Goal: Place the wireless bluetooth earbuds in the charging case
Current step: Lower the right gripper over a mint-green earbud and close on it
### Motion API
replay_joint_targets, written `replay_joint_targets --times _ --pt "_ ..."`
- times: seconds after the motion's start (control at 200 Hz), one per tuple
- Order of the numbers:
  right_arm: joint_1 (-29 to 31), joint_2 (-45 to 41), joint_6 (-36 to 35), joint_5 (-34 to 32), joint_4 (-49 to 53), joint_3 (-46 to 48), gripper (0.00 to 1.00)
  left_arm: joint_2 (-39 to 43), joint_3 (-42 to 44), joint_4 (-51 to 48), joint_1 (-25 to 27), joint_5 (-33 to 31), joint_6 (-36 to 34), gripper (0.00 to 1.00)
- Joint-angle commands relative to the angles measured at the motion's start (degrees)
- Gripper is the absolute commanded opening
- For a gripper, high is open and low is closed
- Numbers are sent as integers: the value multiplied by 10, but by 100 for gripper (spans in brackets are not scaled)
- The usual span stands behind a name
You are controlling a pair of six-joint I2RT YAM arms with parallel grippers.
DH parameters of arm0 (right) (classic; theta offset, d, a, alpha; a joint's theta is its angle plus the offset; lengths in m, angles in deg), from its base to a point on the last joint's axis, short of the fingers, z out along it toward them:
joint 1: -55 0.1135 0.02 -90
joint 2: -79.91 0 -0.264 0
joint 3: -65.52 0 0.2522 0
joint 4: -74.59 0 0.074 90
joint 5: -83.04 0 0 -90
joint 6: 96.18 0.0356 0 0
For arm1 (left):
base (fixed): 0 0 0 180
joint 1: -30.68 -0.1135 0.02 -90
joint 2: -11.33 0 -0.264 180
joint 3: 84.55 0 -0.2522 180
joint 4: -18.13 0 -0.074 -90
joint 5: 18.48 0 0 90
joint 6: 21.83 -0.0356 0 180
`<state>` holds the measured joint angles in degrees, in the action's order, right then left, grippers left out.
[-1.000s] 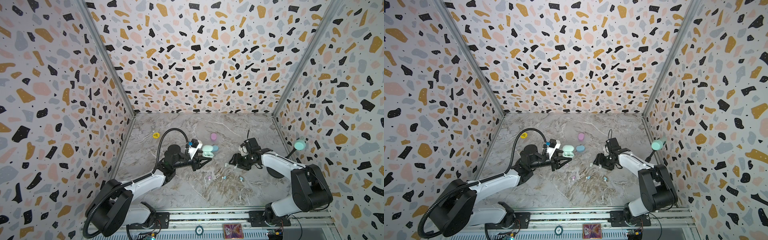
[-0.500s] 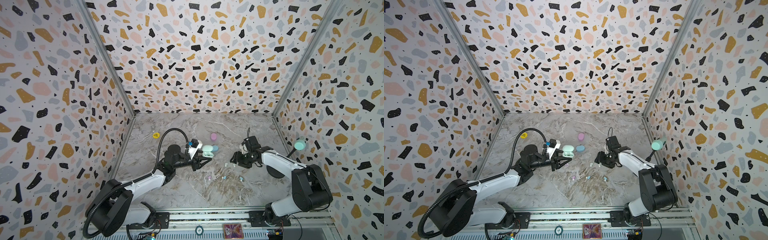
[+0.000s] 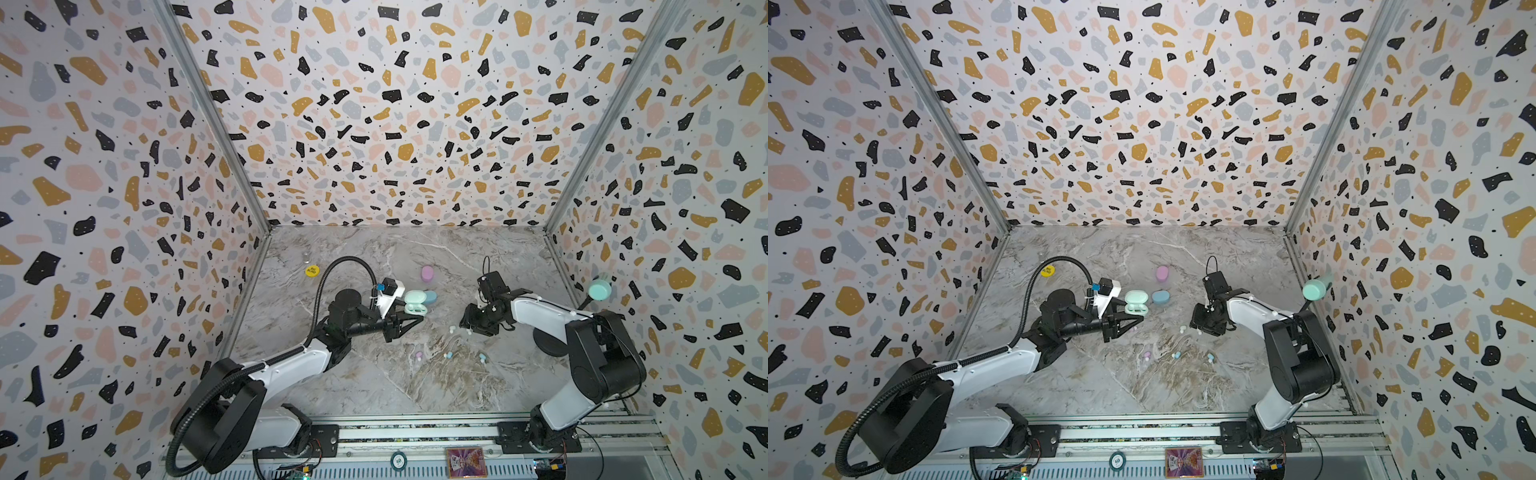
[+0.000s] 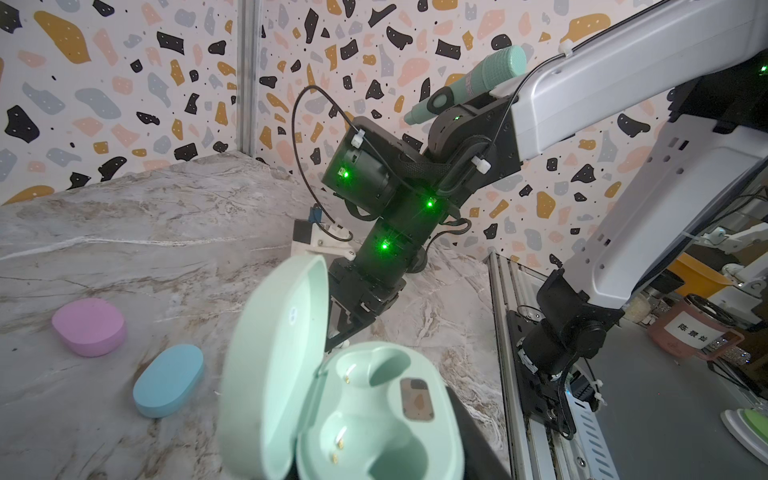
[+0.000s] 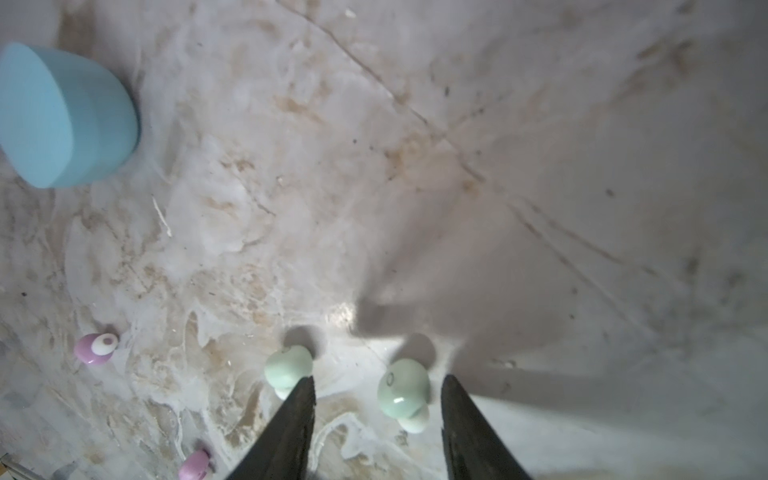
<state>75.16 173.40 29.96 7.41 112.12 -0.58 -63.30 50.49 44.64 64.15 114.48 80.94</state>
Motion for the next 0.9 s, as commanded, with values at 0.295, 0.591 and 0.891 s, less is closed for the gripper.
replay_joint_targets --times 0.295,0.591,0.891 --pt "9 26 -19 -35 41 -35 40 9 -2 15 -3 8 -5 0" --pt "15 42 -48 -65 85 -60 32 10 -5 11 -2 9 -8 0" --pt "26 53 -50 -63 93 -69 27 13 -6 2 -3 9 -13 0"
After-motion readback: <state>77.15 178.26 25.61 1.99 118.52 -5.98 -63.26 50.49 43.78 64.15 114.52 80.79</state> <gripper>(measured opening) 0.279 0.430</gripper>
